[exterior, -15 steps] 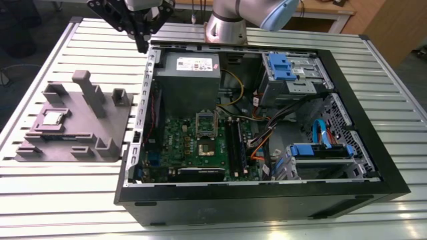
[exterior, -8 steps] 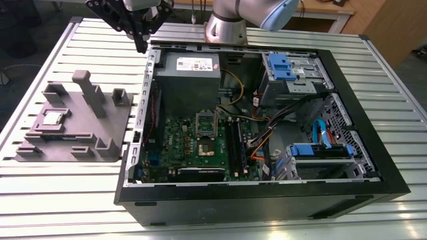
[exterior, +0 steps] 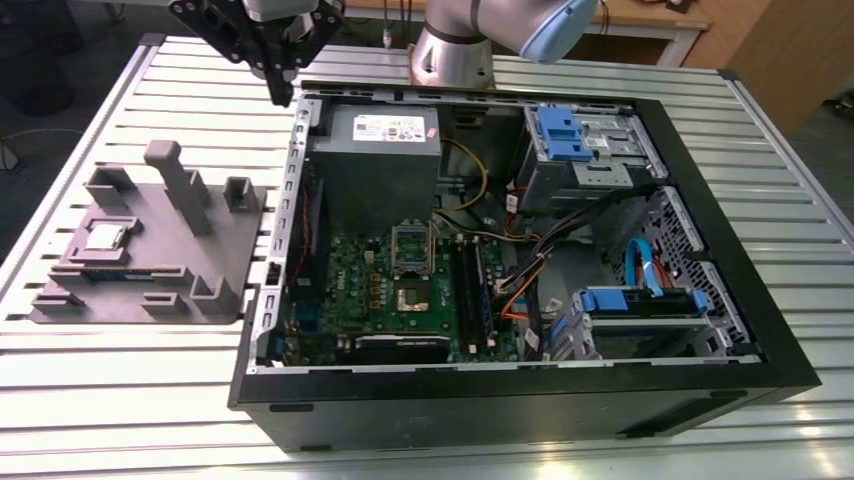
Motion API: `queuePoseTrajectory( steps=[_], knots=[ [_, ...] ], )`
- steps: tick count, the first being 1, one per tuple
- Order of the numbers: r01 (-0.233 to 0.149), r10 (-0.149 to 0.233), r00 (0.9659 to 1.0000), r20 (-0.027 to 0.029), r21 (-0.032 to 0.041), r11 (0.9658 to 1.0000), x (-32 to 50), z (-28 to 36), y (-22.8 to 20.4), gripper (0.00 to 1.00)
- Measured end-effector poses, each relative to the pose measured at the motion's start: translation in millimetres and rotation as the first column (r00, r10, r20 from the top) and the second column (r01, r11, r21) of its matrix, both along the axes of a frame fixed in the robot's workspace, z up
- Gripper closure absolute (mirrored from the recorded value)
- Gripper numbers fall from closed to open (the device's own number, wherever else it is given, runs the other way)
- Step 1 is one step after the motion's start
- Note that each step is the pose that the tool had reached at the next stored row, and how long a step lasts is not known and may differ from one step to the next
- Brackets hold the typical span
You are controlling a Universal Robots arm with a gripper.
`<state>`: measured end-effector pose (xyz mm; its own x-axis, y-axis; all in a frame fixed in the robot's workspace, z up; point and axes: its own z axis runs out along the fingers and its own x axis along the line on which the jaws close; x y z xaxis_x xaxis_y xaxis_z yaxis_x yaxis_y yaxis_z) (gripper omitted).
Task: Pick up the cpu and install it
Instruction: 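Reach for the cpu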
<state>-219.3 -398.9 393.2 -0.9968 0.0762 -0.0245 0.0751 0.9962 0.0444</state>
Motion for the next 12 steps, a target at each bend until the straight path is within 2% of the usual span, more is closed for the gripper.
queuePoseTrajectory(
  steps=[12],
  knots=[
    [0.000,0.000,1.0000,0.0000,0.0000,1.0000,-2.8,0.0,0.0,0.90]
  ],
)
